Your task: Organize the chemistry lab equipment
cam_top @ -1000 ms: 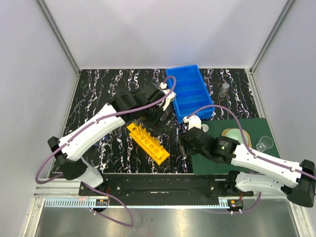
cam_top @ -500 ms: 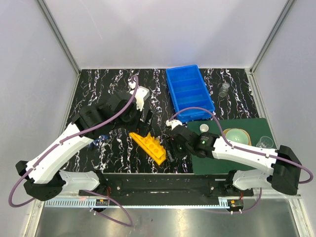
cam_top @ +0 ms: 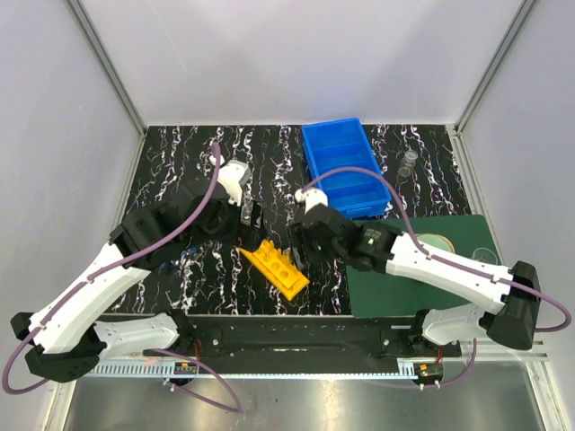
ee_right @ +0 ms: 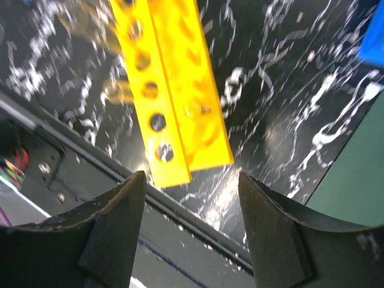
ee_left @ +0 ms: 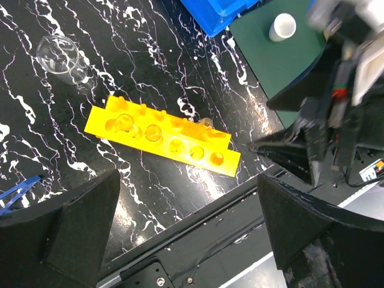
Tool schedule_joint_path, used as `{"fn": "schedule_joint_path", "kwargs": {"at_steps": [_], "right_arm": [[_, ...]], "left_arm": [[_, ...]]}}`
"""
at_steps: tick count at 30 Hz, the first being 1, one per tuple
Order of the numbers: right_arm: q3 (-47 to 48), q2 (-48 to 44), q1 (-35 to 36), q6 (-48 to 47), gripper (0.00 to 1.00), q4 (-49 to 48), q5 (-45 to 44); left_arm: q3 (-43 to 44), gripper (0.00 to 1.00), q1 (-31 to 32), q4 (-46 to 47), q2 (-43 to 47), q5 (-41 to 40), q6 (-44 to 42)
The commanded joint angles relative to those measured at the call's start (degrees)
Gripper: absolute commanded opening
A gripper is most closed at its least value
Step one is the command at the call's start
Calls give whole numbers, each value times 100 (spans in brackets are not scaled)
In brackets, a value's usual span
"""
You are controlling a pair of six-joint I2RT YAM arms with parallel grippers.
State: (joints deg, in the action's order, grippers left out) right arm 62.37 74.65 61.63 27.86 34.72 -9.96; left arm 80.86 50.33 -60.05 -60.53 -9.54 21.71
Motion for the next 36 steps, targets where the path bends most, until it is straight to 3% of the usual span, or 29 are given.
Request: {"fn": "schedule_joint_path", "kwargs": {"at_steps": [1, 7, 17, 27, 36], "right_arm": [[1188, 407, -54, -175, 69, 429, -1104], [2366, 1620, -685, -96, 69, 335, -1097], [3755, 3256, -1758, -52, 69, -457, 211], [5004, 4873, -1970, 343, 68, -730, 1294], [5461, 5586, -1953, 440, 68, -721, 1663]], "left_arm": [[-70, 99, -32, 398, 375, -311, 272], [-290, 99, -32, 442, 753, -426, 474], [-711, 99, -32, 520, 1122, -382, 483], [-1072, 99, -32, 688, 1412, -426, 342], [-1239, 99, -32, 741, 1562, -488, 281]]}}
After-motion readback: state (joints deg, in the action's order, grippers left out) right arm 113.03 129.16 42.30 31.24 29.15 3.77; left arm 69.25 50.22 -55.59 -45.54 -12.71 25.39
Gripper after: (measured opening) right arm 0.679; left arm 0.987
